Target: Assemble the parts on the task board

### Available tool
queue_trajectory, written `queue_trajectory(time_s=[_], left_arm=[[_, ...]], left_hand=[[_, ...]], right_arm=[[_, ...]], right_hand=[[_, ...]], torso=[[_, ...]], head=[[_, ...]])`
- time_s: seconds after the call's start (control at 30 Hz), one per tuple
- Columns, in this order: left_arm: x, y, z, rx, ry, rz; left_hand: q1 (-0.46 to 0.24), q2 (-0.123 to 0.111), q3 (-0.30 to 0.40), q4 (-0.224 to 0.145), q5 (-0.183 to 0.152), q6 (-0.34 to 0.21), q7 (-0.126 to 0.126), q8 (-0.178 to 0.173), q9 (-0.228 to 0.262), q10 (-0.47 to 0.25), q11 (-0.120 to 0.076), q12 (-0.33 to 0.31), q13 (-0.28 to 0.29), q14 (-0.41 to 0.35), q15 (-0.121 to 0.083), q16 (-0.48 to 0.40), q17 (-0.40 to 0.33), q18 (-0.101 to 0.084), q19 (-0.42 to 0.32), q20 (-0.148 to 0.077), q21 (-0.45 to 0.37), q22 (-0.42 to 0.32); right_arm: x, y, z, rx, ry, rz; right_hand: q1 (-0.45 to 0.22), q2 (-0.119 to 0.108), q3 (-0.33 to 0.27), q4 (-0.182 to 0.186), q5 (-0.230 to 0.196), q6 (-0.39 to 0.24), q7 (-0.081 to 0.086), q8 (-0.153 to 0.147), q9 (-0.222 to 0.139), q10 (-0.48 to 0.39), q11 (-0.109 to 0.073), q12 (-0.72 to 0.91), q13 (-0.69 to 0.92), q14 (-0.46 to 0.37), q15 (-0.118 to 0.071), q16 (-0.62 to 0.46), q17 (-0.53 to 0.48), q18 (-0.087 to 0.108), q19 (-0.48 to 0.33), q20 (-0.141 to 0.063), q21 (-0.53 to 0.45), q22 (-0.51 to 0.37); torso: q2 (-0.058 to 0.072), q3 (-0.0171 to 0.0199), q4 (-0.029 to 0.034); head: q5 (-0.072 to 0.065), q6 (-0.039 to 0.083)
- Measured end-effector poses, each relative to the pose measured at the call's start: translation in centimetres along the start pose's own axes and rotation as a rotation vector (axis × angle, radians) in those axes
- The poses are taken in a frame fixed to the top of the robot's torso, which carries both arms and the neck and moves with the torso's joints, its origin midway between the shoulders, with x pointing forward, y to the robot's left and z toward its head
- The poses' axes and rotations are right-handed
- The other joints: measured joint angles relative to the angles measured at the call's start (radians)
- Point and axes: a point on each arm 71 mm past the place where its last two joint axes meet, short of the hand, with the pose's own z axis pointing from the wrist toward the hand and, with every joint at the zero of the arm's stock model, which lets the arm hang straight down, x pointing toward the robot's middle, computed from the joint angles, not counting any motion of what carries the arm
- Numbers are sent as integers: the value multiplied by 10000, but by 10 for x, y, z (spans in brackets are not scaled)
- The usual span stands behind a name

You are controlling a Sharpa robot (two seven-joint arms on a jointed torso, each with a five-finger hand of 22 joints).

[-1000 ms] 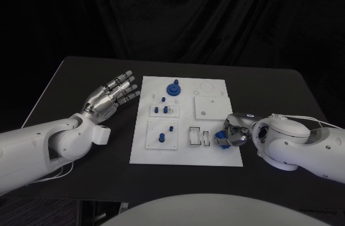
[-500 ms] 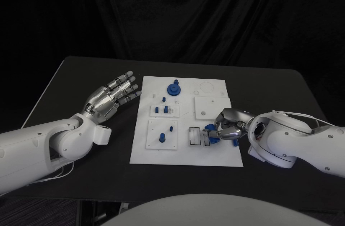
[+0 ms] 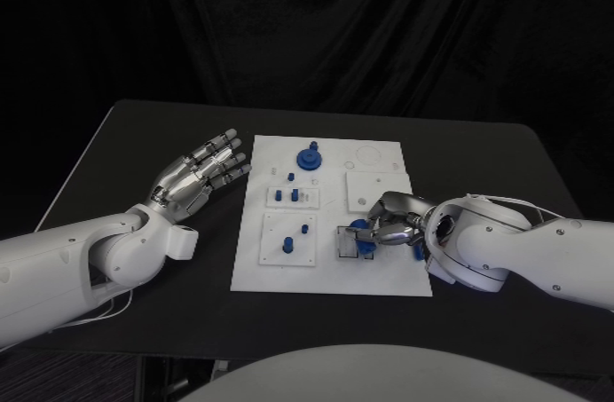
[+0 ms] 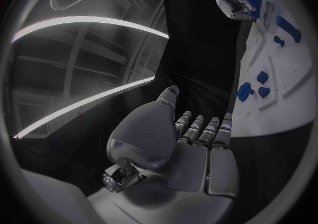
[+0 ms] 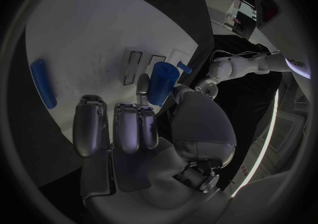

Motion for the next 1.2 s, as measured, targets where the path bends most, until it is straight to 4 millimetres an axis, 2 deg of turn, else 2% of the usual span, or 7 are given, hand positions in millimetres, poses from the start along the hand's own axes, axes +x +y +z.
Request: queue_trajectory(time_s=[0.13, 0.23, 0.43, 0.57, 0.63, 0.8, 1.2], left_arm=[[0, 1, -1, -20, -6, -14], [0, 1, -1, -24, -12, -15], [0, 2, -1, -40, -15, -29], [0, 3, -2, -52, -18, -37], [0, 3, -2, -53, -18, -38], [0, 3, -2, -58, -25, -39], [-1, 3, -3, -65, -49, -32]], left_hand=[[0, 0, 0, 0, 0, 0, 0, 0, 0, 0, 0, 0, 0, 0, 0, 0, 0, 0, 0, 0, 0, 0], [0, 0, 0, 0, 0, 0, 0, 0, 0, 0, 0, 0, 0, 0, 0, 0, 0, 1, 0, 0, 0, 0], [0, 0, 0, 0, 0, 0, 0, 0, 0, 0, 0, 0, 0, 0, 0, 0, 0, 0, 0, 0, 0, 0], [0, 0, 0, 0, 0, -38, 37, 0, 0, 0, 0, 0, 0, 0, 0, 0, 0, 0, 0, 0, 0, -12], [0, 0, 0, 0, 0, -38, 37, 0, 0, 0, -1, 0, 0, 0, 0, 0, 0, 0, 0, 0, 0, -12], [0, -1, 0, 0, 0, -38, 37, 0, 0, 0, 0, 0, 0, 0, 0, 0, 0, 0, 0, 0, 0, -12], [0, -1, 57, 0, 0, 17, 91, 0, 9, 0, 0, 0, 0, 0, 0, 0, 0, 0, 0, 0, 0, -11]], right_arm=[[0, 0, 3, 17, 3, 8], [0, 0, 4, 27, 6, -1], [1, 0, 7, 41, 63, -50], [1, 0, 8, 52, 129, -115], [1, 0, 8, 54, 156, -149], [2, 0, 8, 52, 193, -201], [0, -4, 4, 88, 99, -189]], right_hand=[[-391, 183, -95, -139, -593, 0, 0, -56, 81, -1, 0, 0, 0, 0, 0, -45, 0, -1, 0, 0, -49, 2], [-472, 236, -200, -95, -780, 1, 0, -101, 102, -1, -1, 0, 0, 0, -1, -45, 0, 0, 0, 0, -49, 1], [-918, 448, -567, -80, -1516, -64, 26, -265, 191, 44, 28, 0, 8, -10, -14, -94, 0, 0, 0, 0, -131, 1], [-1617, 564, -1010, -64, -2280, -128, 57, -419, 232, 10, 63, 0, 7, 17, 22, -158, 0, 0, 0, 0, -230, 0], [-1935, 569, -1290, -62, -2279, -128, 57, -474, 242, 10, 63, 0, 7, -8, 47, -171, 0, 0, 0, 1, -242, 0], [-1995, 554, -1573, -68, -2345, -128, 58, -523, 261, 10, 63, 0, 7, -8, 47, -171, 0, 0, 0, 0, -242, 0], [-2084, 654, -1765, -70, -2484, -128, 57, -563, 295, 10, 62, 0, 6, -8, 47, -170, -1, 0, 0, 1, -242, -2]], torso=[[1, 2, -7], [2, 3, -8], [10, 11, -7], [12, 14, -6], [12, 14, -6], [10, 18, -12], [8, 20, -21]], head=[[13, 0], [20, 0], [9, 0], [4, 0], [14, 0], [38, 0], [67, 0]])
